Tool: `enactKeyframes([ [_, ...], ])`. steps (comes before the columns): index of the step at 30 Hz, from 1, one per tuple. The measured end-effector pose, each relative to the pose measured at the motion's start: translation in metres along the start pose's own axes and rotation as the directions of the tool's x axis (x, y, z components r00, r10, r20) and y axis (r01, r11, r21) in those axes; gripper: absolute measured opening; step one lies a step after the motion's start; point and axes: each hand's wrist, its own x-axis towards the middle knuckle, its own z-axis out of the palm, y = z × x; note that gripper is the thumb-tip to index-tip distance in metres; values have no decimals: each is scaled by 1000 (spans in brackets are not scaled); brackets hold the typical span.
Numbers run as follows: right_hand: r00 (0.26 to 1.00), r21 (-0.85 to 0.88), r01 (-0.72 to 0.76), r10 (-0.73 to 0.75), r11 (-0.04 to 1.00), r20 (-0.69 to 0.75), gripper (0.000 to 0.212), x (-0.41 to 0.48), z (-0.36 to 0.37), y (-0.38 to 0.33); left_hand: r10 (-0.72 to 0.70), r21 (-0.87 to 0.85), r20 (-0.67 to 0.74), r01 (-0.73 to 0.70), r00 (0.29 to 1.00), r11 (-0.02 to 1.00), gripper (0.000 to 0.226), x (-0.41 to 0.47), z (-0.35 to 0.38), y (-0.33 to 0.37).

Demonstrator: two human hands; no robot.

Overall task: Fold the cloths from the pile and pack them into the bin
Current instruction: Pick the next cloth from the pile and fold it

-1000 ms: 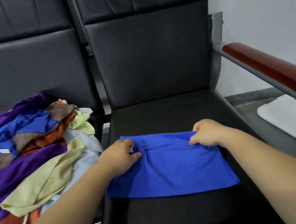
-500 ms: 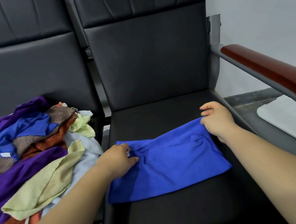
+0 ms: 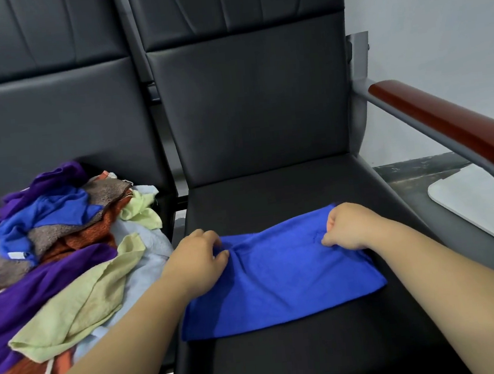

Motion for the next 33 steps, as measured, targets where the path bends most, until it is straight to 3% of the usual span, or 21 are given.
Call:
enactKeyframes([
  [3,998,66,51,-48,996,-47,14,-5,0,-2,60,-1,63,-60,996,998,37,0,5,-2],
  [6,981,258,150,-112,954,-156,22,-7,4,-3,14,29,71,-16,997,999,44,2,7,-5],
  [9,976,291,151,-96,945,-195,24,-5,9,-2,-32,97,98,23,995,995,48,2,6,-7],
  [15,981,232,83,-39,969,-190,23,-2,7,-4,-80,9,23,80,997,997,22,4,0,-11],
  [21,977,282,63,-1,957,-215,22,-1,7,-1,-187,-13,208,194,960,981,25,7,-18,-23],
  [26,972,306,55,20,951,-236,23,-1,5,-3,-204,-277,211,259,956,925,19,5,-34,-26],
  [29,959,394,55,61,917,-276,23,-2,4,-1,-225,-510,193,293,955,808,15,2,-39,-23],
  [33,928,518,70,136,852,-348,24,-2,1,-2,-288,-687,147,307,946,658,13,1,-40,-18],
])
